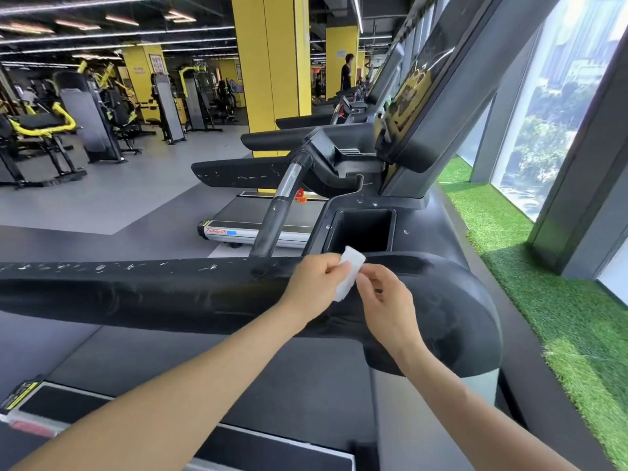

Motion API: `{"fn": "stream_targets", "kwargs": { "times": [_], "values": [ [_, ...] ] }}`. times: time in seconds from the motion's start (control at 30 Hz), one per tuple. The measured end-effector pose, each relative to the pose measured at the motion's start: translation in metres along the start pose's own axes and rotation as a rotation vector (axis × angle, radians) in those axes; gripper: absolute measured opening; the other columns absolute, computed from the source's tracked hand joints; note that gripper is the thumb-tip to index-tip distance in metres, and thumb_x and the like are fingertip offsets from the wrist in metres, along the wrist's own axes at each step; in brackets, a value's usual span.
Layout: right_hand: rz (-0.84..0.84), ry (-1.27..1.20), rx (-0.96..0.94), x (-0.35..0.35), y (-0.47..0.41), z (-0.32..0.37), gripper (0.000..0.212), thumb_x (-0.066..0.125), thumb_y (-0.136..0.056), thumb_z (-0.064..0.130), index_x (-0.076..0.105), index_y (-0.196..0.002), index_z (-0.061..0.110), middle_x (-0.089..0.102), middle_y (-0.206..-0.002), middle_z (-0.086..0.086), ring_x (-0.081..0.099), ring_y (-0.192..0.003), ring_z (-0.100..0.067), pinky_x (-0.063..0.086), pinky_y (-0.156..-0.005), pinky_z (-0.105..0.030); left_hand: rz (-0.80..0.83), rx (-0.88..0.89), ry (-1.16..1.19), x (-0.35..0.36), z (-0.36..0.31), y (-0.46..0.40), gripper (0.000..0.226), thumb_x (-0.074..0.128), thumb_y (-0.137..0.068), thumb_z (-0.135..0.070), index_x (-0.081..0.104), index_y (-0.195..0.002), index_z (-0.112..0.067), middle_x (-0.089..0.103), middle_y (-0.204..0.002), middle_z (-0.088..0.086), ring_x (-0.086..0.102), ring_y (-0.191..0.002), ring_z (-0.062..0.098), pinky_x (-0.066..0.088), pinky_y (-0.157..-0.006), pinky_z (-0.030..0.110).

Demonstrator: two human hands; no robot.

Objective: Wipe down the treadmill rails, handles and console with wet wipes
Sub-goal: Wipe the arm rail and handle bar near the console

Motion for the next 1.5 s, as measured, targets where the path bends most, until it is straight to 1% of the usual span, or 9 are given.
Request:
{"fn": "stream_targets", "kwargs": {
  "times": [0.1, 0.27, 0.37, 0.63, 0.77, 0.93, 1.07, 1.3, 1.5],
  "values": [
    [-0.081, -0.108, 0.070, -0.029, 0.001, -0.009, 0.014, 0.052, -0.095, 0.026, 0.061, -0.105, 0.025, 0.065, -0.097, 0.014, 0.060, -0.085, 0.007, 0.040, -0.065, 0.000, 0.135, -0.170, 0.474, 0.042, -0.008, -0.006, 0.026, 0.045, -0.099, -0.021, 0.065, -0.107, -0.007, 0.066, -0.105, 0.014, 0.061, -0.100, 0.027, 0.048, -0.094, 0.041],
    [-0.383, -0.018, 0.094, -0.092, -0.005, -0.027, 0.011, 0.057, -0.091, 0.017, 0.066, -0.088, 0.013, 0.066, -0.075, 0.004, 0.061, -0.073, -0.013, 0.045, -0.063, -0.019, 0.289, -0.269, 0.910, 0.111, -0.040, -0.005, 0.026, 0.038, -0.102, -0.019, 0.062, -0.098, -0.012, 0.063, -0.098, 0.010, 0.058, -0.096, 0.019, 0.044, -0.096, 0.030],
    [-0.408, 0.158, 0.049, -0.110, -0.016, -0.028, 0.019, 0.053, -0.092, 0.011, 0.066, -0.078, 0.007, 0.061, -0.068, -0.004, 0.051, -0.063, -0.018, 0.036, -0.054, -0.023, 0.256, -0.166, 0.716, 0.117, -0.045, -0.012, 0.023, 0.044, -0.099, -0.031, 0.064, -0.099, -0.019, 0.060, -0.097, 0.000, 0.054, -0.100, 0.014, 0.040, -0.098, 0.026],
    [-0.258, 0.690, -0.020, -0.077, -0.032, -0.035, 0.032, 0.044, -0.086, -0.006, 0.068, -0.105, 0.004, 0.062, -0.114, -0.005, 0.045, -0.101, -0.024, 0.026, -0.069, -0.027, -0.072, 0.126, -0.027, 0.034, -0.015, -0.019, 0.030, 0.047, -0.097, -0.014, 0.058, -0.125, -0.016, 0.058, -0.124, -0.004, 0.050, -0.104, -0.002, 0.035, -0.079, -0.003],
    [-0.267, 0.696, -0.081, -0.037, -0.026, -0.009, 0.012, 0.051, -0.083, 0.002, 0.062, -0.082, 0.007, 0.063, -0.102, 0.001, 0.040, -0.092, -0.014, 0.021, -0.064, -0.023, -0.132, 0.132, -0.078, -0.014, 0.011, -0.013, 0.028, 0.047, -0.096, -0.011, 0.060, -0.121, -0.016, 0.059, -0.121, -0.004, 0.052, -0.106, 0.002, 0.036, -0.087, 0.005],
    [-0.263, 0.578, -0.120, 0.037, -0.021, 0.023, 0.015, 0.055, -0.086, -0.002, 0.069, -0.092, 0.002, 0.065, -0.102, -0.007, 0.053, -0.101, -0.026, 0.041, -0.077, -0.031, -0.145, 0.142, -0.124, -0.077, 0.044, -0.006, 0.026, 0.050, -0.095, -0.010, 0.062, -0.118, -0.012, 0.060, -0.119, 0.001, 0.057, -0.111, 0.014, 0.044, -0.100, 0.031],
    [-0.246, 0.612, -0.154, 0.100, -0.012, 0.051, 0.034, 0.055, -0.076, -0.013, 0.070, -0.101, 0.003, 0.066, -0.108, -0.008, 0.055, -0.103, -0.028, 0.037, -0.069, -0.027, -0.146, 0.132, -0.169, -0.133, 0.079, -0.002, 0.026, 0.052, -0.095, -0.010, 0.061, -0.118, -0.014, 0.058, -0.120, 0.000, 0.056, -0.108, 0.014, 0.043, -0.096, 0.026],
    [-0.317, 0.704, -0.102, 0.179, -0.005, 0.086, 0.022, 0.063, -0.059, -0.012, 0.063, -0.069, 0.008, 0.060, -0.073, 0.000, 0.038, -0.069, -0.014, 0.006, -0.047, -0.015, -0.112, 0.155, -0.225, -0.207, 0.121, 0.006, 0.025, 0.052, -0.095, -0.011, 0.061, -0.118, -0.015, 0.059, -0.120, -0.002, 0.053, -0.102, 0.005, 0.041, -0.091, 0.020],
    [-0.327, 0.712, 0.011, 0.191, -0.001, 0.093, 0.024, 0.054, -0.072, -0.010, 0.054, -0.072, 0.013, 0.051, -0.075, -0.001, 0.038, -0.075, -0.019, 0.018, -0.049, -0.023, -0.114, 0.114, -0.202, -0.244, 0.149, 0.011, 0.023, 0.051, -0.095, -0.011, 0.062, -0.115, -0.013, 0.060, -0.119, 0.001, 0.056, -0.107, 0.013, 0.042, -0.091, 0.023]
  ]
}}
Point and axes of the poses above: each hand's wrist, its own y-axis away from the middle knuckle, its own x-axis out of the palm, z = x × y, the point moved 9 cm from there along -y, towards the middle knuckle
